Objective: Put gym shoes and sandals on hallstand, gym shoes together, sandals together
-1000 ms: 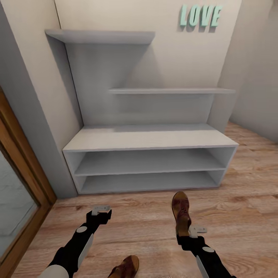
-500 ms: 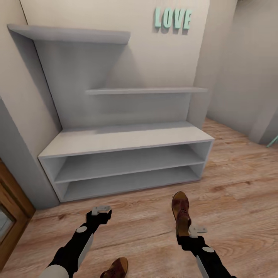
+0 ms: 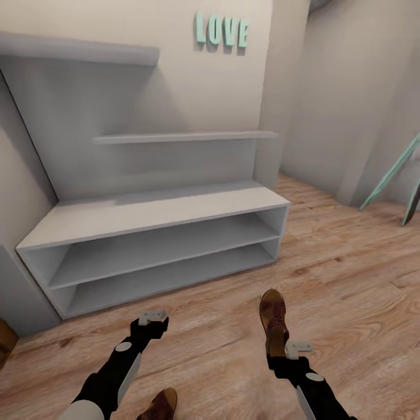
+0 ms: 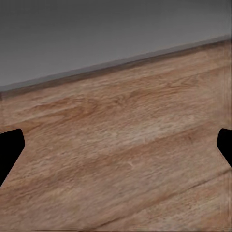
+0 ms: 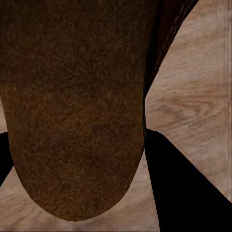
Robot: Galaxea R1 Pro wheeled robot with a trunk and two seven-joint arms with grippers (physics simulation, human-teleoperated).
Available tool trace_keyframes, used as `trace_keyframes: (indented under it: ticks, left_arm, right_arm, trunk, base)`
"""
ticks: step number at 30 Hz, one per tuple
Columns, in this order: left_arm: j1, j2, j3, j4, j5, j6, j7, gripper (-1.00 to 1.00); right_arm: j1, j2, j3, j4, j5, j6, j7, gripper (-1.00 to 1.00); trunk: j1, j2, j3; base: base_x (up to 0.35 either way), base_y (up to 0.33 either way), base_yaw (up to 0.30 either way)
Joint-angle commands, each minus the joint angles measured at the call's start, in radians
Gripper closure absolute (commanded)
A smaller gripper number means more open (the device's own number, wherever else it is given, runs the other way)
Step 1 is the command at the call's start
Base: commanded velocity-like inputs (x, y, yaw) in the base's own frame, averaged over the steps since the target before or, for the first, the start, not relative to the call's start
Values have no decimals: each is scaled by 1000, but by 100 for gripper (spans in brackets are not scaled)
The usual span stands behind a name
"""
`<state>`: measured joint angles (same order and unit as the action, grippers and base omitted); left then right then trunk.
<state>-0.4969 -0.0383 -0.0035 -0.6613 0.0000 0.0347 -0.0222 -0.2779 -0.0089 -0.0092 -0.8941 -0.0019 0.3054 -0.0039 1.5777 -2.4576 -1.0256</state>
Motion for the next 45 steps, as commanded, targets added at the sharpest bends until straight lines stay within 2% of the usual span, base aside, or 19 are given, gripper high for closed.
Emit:
trace_keyframes:
  ticks: [1,17,26,36,45]
  left_arm:
    - [0,0,0,-1,0,4,-2,-100]
    - [0,0,0,-1,0,4,-2,-100]
    - [0,0,0,-1,0,4,-2,-100]
    - [0,0,0,-1,0,4,-2,-100]
    - [0,0,0,-2,0,4,-2,-100]
  right_arm:
    - [0,0,0,-2,-3,6,-2,100]
    - [-1,1,0,-2,-3,6,-2,100]
    - [-1,0,0,-2,-3,6,-2,100]
    - [0,0,0,-2,-3,6,-2,100]
    - [0,0,1,-2,1,6,-2,100]
  trunk:
    - [-1,0,-1]
    - [-1,0,-1]
    - [-1,0,-1]
    - [-1,0,-1]
    - [-1,0,-1]
  base:
    - [-279,0,-288]
    - [-51,3,-288]
    - [-85,199,-288]
    - [-20,31,-287]
    - [0,1,-43]
